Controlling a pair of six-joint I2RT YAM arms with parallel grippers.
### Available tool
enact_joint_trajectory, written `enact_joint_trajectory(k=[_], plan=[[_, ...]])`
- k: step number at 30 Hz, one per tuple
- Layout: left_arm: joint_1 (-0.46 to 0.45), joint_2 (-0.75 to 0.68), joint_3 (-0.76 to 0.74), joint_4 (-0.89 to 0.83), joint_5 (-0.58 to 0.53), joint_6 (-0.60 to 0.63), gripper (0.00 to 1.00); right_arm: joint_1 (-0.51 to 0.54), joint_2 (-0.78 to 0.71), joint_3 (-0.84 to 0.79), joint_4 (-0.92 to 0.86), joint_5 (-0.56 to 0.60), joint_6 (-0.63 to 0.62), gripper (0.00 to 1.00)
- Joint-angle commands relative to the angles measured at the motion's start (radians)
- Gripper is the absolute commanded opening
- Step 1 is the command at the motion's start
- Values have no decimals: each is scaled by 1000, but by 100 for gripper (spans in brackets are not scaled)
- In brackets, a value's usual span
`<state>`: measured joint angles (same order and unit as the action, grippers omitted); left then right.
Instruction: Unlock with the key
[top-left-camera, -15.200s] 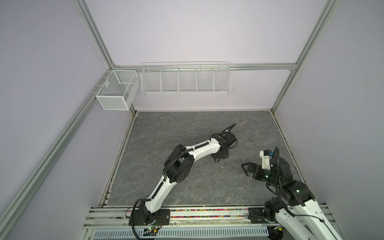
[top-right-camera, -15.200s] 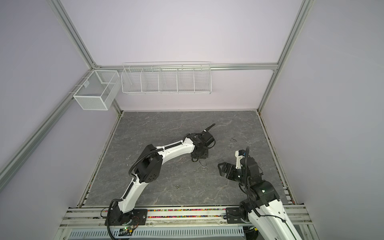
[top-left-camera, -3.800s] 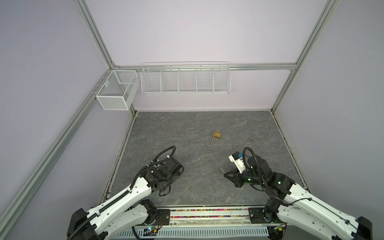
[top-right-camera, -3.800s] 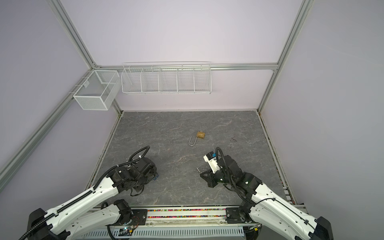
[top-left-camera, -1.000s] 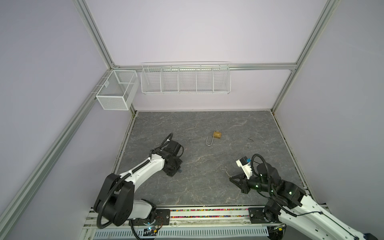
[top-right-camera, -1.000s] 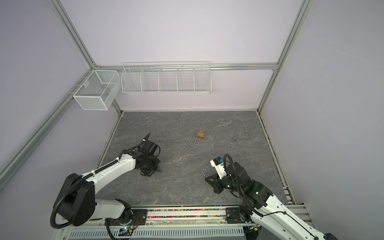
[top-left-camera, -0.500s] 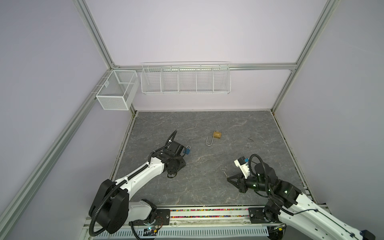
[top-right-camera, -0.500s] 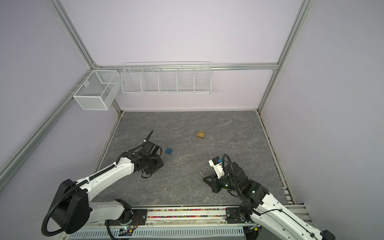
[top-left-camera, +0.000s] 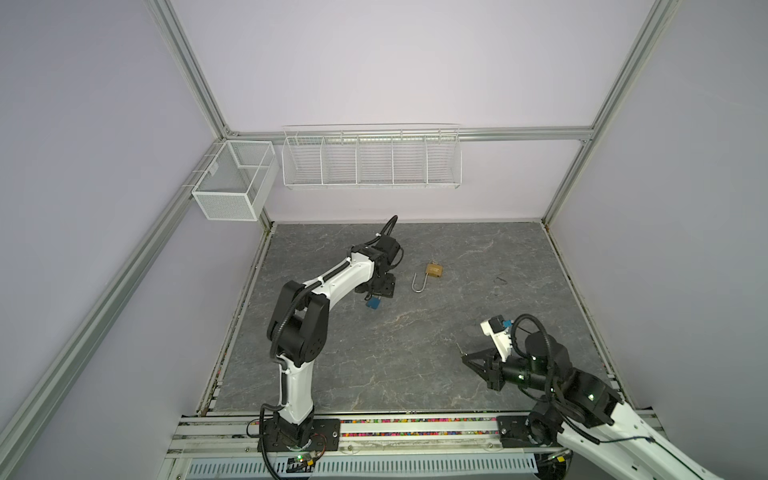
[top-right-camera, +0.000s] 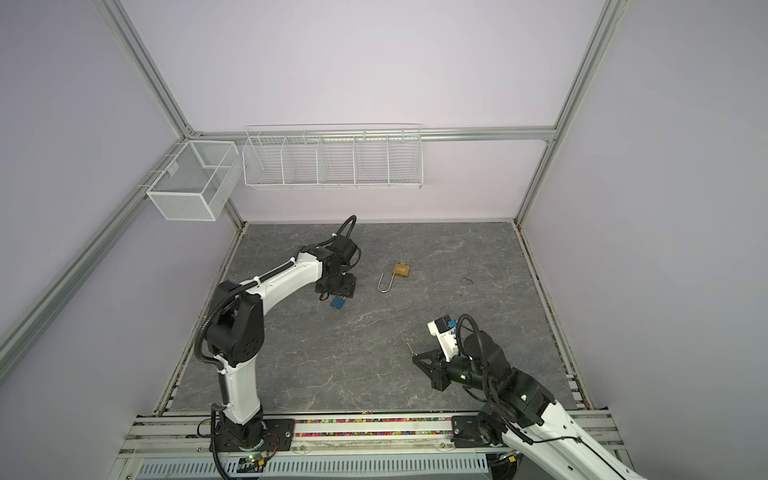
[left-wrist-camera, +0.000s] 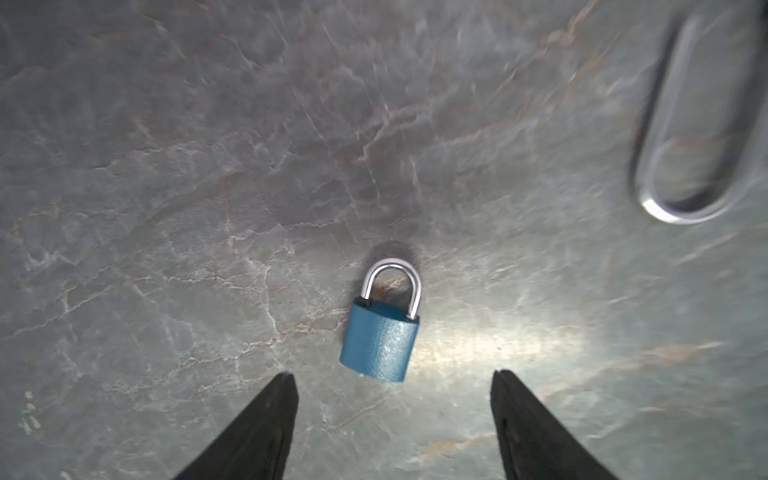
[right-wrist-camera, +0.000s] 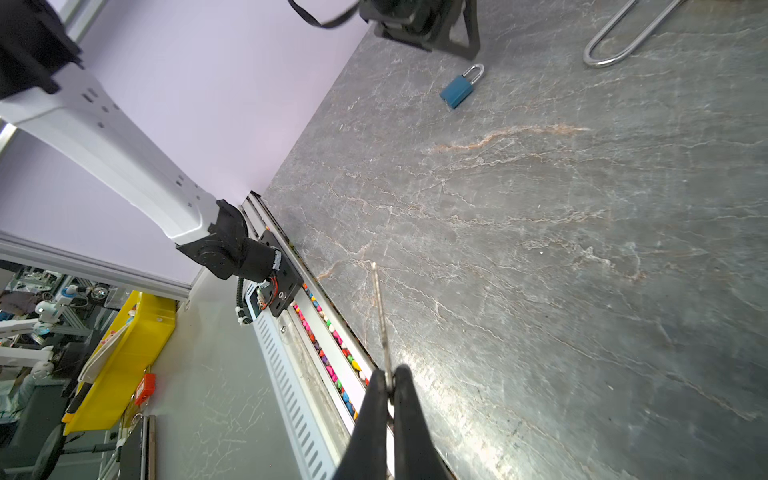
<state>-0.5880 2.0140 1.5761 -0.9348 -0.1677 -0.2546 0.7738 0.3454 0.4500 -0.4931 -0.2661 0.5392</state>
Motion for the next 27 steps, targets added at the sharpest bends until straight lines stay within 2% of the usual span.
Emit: enact_joint_trajectory(k=[1, 9, 19, 22, 27], plan=[[13, 17, 35, -70, -23, 149, 75, -4, -77, 21, -113, 45, 21, 6], [23, 108, 50, -43, 18, 156, 73, -4, -128, 27, -171, 59, 28, 6], [53, 138, -15, 40, 122, 134, 63, -5, -41, 38, -107, 39, 18, 6], [54, 143, -31, 47, 135, 121, 56, -5, -13, 42, -92, 29, 15, 6], [53, 85, -149, 121, 224, 65, 32, -5, -22, 31, -83, 33, 17, 6]])
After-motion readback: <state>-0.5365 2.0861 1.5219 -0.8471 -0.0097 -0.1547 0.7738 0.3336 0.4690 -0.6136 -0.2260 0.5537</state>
